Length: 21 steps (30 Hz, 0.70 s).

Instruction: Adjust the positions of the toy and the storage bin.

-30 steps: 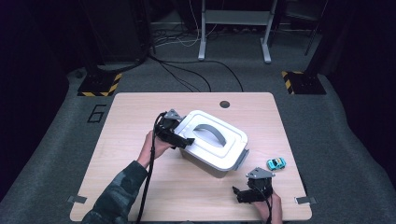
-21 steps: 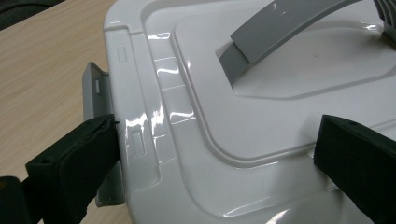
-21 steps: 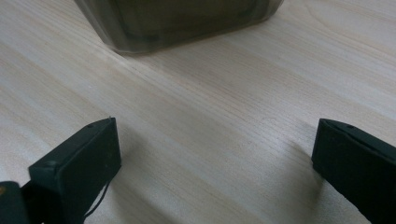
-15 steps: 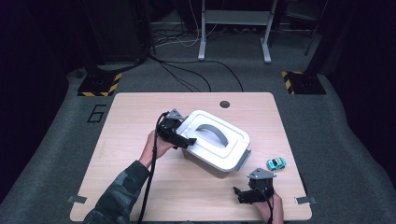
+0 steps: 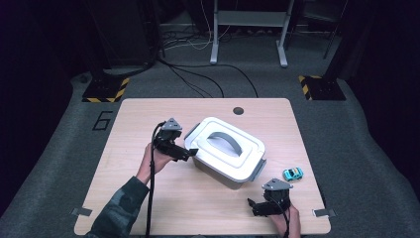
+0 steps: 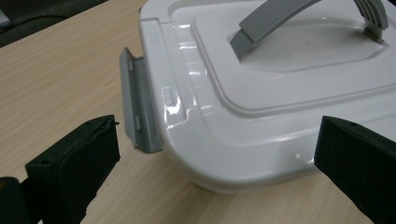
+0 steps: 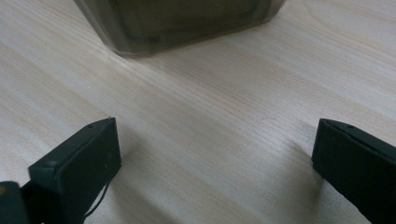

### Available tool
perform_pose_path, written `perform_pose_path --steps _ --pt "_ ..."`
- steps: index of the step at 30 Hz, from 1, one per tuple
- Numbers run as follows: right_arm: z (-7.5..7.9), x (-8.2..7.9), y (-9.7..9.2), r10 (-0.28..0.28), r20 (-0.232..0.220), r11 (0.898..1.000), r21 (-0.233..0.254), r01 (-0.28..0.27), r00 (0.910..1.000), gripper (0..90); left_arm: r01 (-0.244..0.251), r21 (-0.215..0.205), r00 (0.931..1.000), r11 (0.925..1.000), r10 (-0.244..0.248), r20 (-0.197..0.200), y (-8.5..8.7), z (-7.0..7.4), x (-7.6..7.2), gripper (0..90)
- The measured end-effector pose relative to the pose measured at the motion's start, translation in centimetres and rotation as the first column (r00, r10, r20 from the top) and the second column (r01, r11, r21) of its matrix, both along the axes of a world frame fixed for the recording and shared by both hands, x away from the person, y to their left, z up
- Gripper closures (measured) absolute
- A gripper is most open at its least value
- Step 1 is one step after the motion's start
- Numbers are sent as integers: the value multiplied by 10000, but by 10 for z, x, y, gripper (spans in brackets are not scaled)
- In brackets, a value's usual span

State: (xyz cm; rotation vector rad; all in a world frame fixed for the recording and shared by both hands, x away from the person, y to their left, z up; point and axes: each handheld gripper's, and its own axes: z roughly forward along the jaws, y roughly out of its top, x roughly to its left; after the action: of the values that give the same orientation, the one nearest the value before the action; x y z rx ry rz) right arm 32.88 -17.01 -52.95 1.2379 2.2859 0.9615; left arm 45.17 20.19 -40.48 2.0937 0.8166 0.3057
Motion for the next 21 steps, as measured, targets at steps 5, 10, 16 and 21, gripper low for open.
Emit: perform_pose_path --steps 5,10,16,21 --pt "0 0 0 -32 -28 10000 13 32 10000 4 -324 194 9994 9993 322 102 20 -7 -12 0" --pt "0 0 0 -55 -27 10000 17 55 10000 3 -463 631 9989 9969 461 44 33 -19 -22 0" --pt "0 1 0 -9 21 10000 -34 9 10000 0 -707 1123 9971 9912 734 -200 45 -44 -32 0" --pt "0 1 0 16 0 10000 -46 -16 10000 0 -964 1460 9931 9846 1050 -520 55 -73 -38 0"
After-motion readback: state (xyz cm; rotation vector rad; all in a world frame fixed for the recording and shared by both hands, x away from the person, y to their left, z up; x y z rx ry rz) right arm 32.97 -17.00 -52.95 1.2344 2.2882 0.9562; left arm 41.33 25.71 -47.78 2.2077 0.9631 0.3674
